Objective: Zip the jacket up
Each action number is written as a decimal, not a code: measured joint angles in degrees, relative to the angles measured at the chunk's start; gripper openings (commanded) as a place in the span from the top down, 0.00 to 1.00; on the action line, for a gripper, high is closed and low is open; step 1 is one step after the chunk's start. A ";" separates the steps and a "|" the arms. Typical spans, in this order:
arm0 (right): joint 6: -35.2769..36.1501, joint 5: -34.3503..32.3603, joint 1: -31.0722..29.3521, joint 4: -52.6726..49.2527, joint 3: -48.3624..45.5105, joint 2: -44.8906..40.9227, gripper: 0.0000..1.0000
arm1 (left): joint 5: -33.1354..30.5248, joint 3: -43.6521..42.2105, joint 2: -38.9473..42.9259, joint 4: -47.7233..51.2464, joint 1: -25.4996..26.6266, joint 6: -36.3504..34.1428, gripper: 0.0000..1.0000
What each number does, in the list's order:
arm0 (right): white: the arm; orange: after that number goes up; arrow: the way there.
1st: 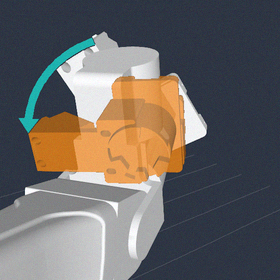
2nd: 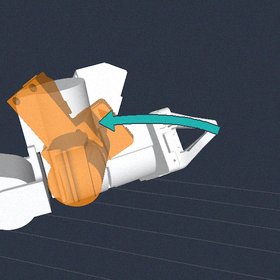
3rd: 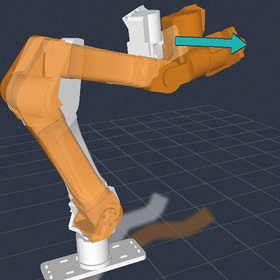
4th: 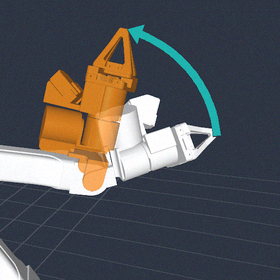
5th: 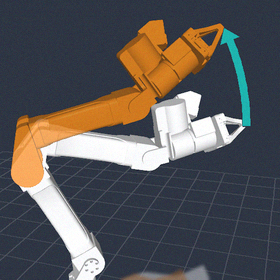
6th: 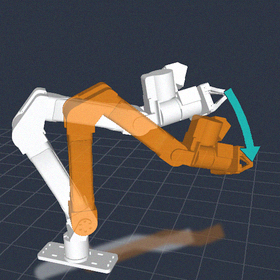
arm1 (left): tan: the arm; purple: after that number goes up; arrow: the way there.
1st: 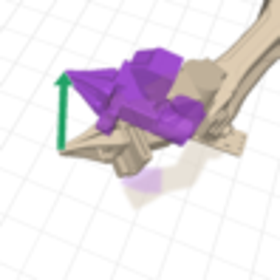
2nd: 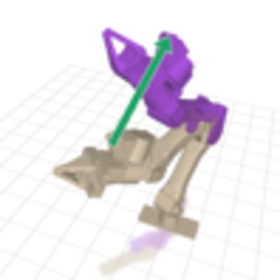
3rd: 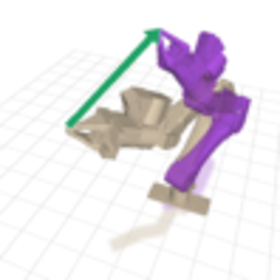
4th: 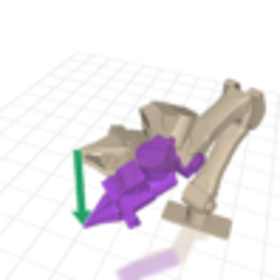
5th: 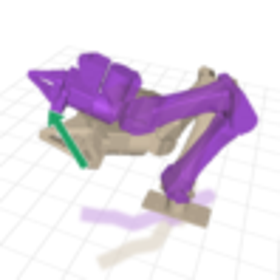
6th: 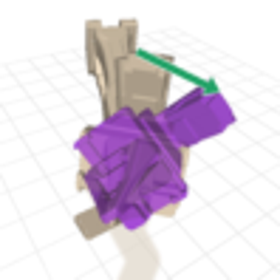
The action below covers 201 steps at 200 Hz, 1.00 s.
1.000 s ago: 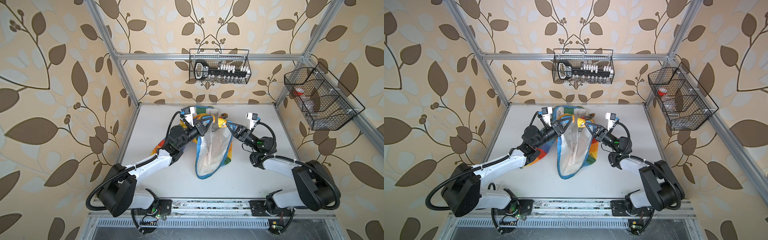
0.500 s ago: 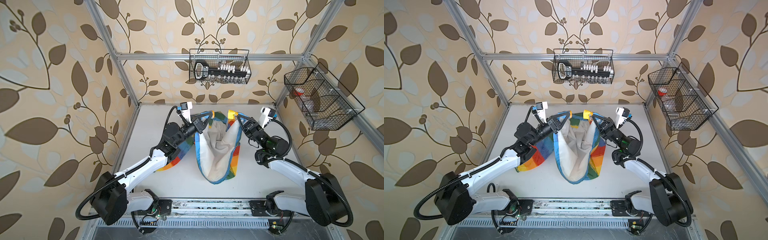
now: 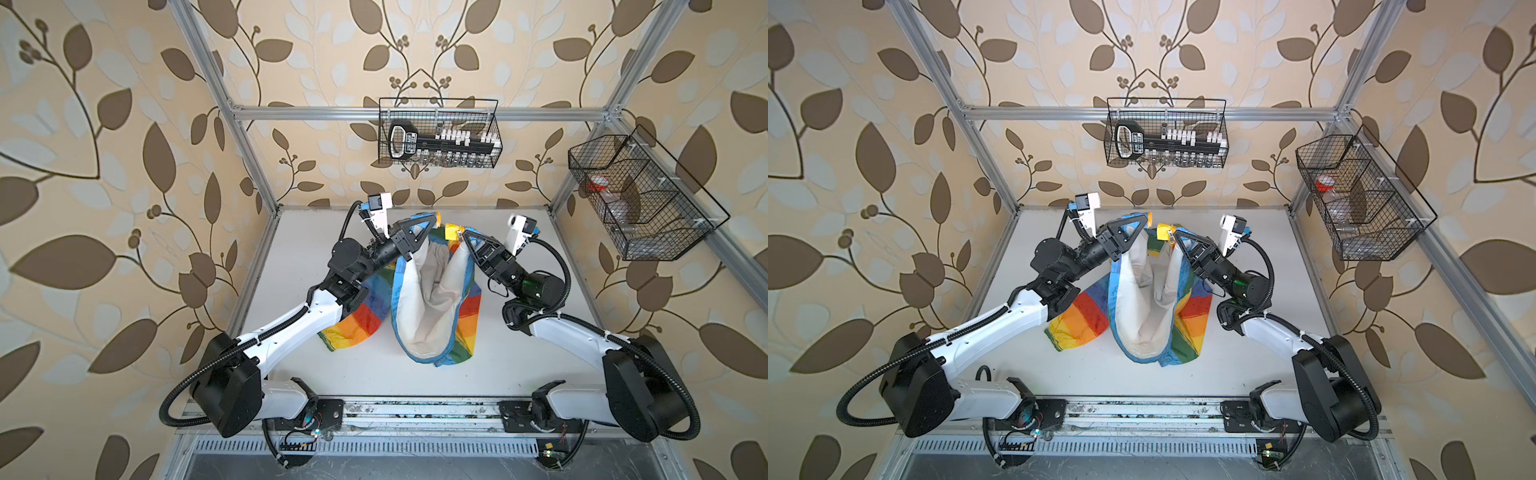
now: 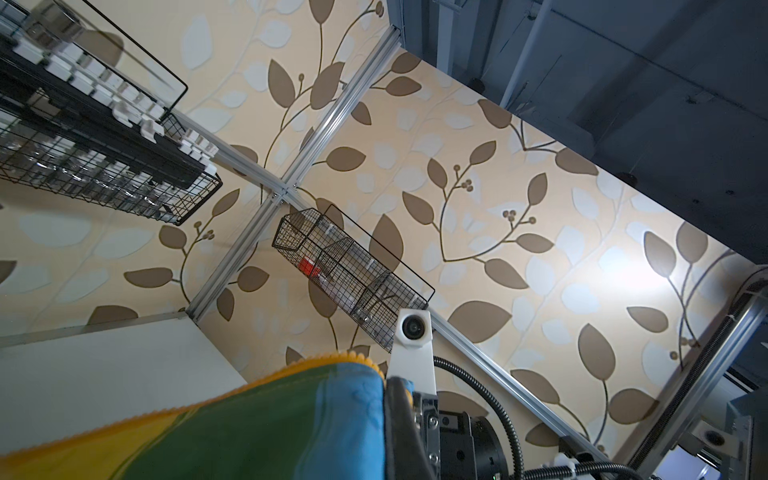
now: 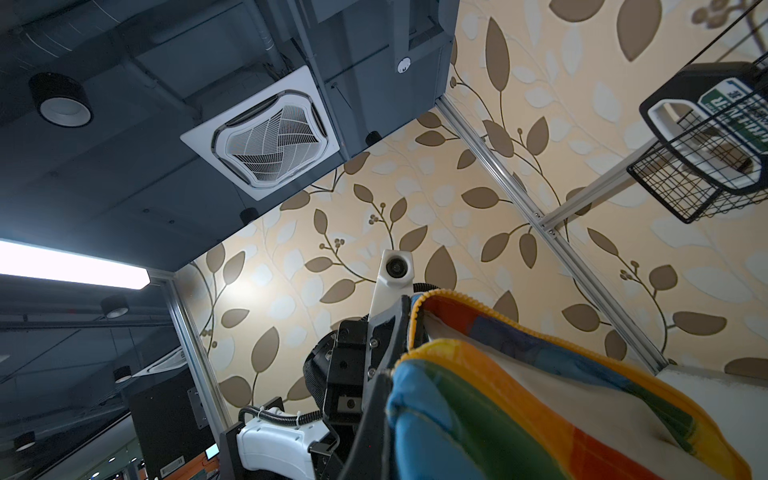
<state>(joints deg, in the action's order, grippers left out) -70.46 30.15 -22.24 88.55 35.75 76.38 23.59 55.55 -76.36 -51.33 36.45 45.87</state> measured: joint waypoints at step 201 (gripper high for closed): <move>5.42 -5.99 -2.80 -2.49 0.00 1.16 1.00 | -2.62 0.20 3.23 0.24 1.84 -0.79 1.00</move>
<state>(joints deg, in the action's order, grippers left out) -65.04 24.16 -25.04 86.06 35.75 77.54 20.97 55.75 -73.12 -51.09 38.28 45.08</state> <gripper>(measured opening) 0.048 0.048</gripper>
